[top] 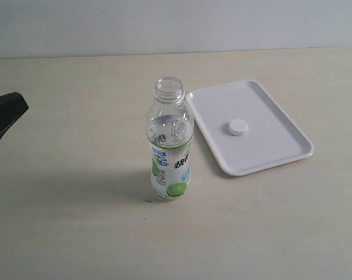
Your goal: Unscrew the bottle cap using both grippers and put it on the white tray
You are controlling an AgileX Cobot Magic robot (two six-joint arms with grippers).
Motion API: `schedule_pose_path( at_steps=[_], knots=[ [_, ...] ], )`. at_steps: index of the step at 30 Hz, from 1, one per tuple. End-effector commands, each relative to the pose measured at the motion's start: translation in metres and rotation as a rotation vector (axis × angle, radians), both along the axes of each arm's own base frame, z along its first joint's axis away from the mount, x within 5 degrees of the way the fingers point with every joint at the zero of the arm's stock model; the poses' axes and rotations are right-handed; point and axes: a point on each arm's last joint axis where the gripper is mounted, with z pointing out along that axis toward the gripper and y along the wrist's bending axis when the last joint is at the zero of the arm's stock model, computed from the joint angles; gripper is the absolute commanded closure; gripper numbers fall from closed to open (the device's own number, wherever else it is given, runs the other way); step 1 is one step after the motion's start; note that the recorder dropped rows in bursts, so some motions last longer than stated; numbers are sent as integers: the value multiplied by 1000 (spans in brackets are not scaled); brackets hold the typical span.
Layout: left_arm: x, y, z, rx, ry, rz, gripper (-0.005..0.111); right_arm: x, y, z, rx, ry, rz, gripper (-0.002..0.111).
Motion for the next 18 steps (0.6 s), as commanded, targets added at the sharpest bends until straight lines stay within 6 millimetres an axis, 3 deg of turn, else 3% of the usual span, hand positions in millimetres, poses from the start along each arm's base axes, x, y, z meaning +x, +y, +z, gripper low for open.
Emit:
schedule_pose_path(
  at_steps=[1, 18],
  knots=[
    [0, 1, 1, -9, -9, 9, 107, 4, -2, -21, -26, -20, -35, 108],
    [-1, 1, 1, -8, -9, 7, 107, 5, -2, -26, -47, 33, -39, 108]
  ],
)
